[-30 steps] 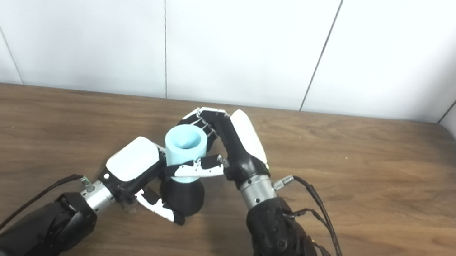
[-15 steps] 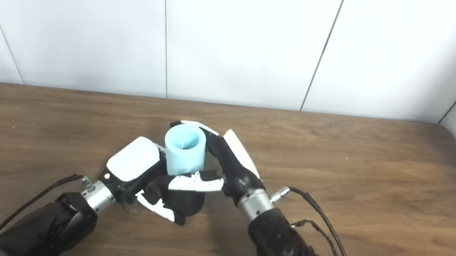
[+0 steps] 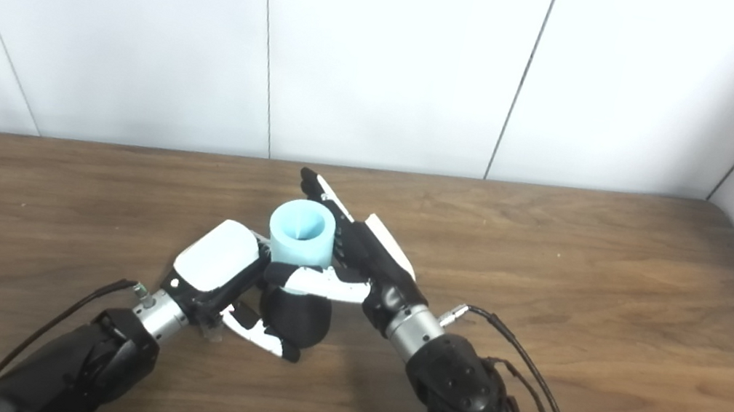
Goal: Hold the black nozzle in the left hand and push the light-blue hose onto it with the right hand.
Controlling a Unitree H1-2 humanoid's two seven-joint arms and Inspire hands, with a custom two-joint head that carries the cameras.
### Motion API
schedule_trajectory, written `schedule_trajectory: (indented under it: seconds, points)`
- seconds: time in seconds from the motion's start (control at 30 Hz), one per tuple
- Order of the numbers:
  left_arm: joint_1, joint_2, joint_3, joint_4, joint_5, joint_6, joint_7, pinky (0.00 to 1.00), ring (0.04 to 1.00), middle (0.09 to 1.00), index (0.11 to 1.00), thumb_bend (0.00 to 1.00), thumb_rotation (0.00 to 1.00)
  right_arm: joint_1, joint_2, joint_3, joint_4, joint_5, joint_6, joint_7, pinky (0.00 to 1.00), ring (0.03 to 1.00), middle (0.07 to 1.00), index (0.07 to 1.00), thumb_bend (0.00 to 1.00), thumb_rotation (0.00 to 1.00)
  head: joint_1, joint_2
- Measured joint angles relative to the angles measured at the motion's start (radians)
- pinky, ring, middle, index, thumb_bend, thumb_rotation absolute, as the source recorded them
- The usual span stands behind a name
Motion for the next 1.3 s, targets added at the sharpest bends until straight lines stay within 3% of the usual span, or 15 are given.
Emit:
schedule_trajectory:
  seconds: [0.1,0.17,0.27,0.37,0.53,0.67,0.77,1.07,1.3]
  points:
    - [-0.001,0.000,-0.002,0.001,0.000,0.000,0.001,0.33,0.406,0.456,0.526,0.50,0.00,0.000,0.001,-0.032,0.027,0.014,-0.006,-0.013,1.00,1.000,1.000,1.000,1.00,0.58,0.002,-0.002]
    - [-0.002,-0.001,-0.003,0.002,0.000,0.000,0.001,0.33,0.407,0.457,0.518,0.50,0.00,0.001,-0.003,-0.059,0.045,0.012,-0.023,-0.028,0.97,1.000,1.000,1.000,1.00,0.71,0.002,-0.003]
    - [-0.002,-0.001,-0.003,0.002,0.000,0.000,0.001,0.33,0.405,0.456,0.517,0.50,0.00,0.001,-0.021,-0.094,0.069,-0.028,-0.098,-0.082,0.97,1.000,1.000,1.000,1.00,0.81,0.003,-0.003]
    - [-0.003,-0.001,-0.004,0.002,0.000,0.000,0.002,0.33,0.406,0.455,0.517,0.50,0.00,0.001,-0.059,-0.113,0.073,-0.089,-0.190,-0.136,0.99,1.000,1.000,0.999,1.00,0.85,0.000,-0.003]
    - [-0.003,0.000,-0.004,0.002,0.000,0.000,0.002,0.33,0.405,0.455,0.516,0.50,0.00,0.000,-0.112,-0.103,-0.053,-0.238,-0.252,-0.168,0.98,0.995,0.981,0.989,0.95,0.89,0.002,-0.005]
    - [-0.004,-0.001,-0.005,0.003,0.000,0.000,0.002,0.33,0.412,0.460,0.513,0.50,0.00,-0.012,-0.132,-0.073,-0.167,-0.329,-0.272,-0.161,0.99,1.000,0.978,0.978,0.90,0.87,0.002,-0.003]
    - [-0.004,-0.001,-0.006,0.004,0.000,0.000,0.002,0.34,0.413,0.463,0.512,0.50,0.00,-0.019,-0.152,-0.055,-0.222,-0.379,-0.292,-0.148,0.93,1.000,0.962,0.951,0.89,0.88,0.002,-0.002]
    - [-0.005,0.000,-0.008,0.004,-0.001,0.000,0.002,0.33,0.408,0.462,0.512,0.50,0.00,-0.001,-0.273,-0.023,-0.240,-0.489,-0.378,-0.083,0.98,1.000,0.982,0.957,0.90,0.95,0.002,0.000]
    - [-0.006,0.000,-0.009,0.004,0.000,0.002,0.002,0.34,0.412,0.465,0.511,0.50,0.00,0.003,-0.273,0.027,-0.264,-0.660,-0.438,-0.067,0.99,1.000,0.940,0.906,0.86,0.84,0.002,-0.002]
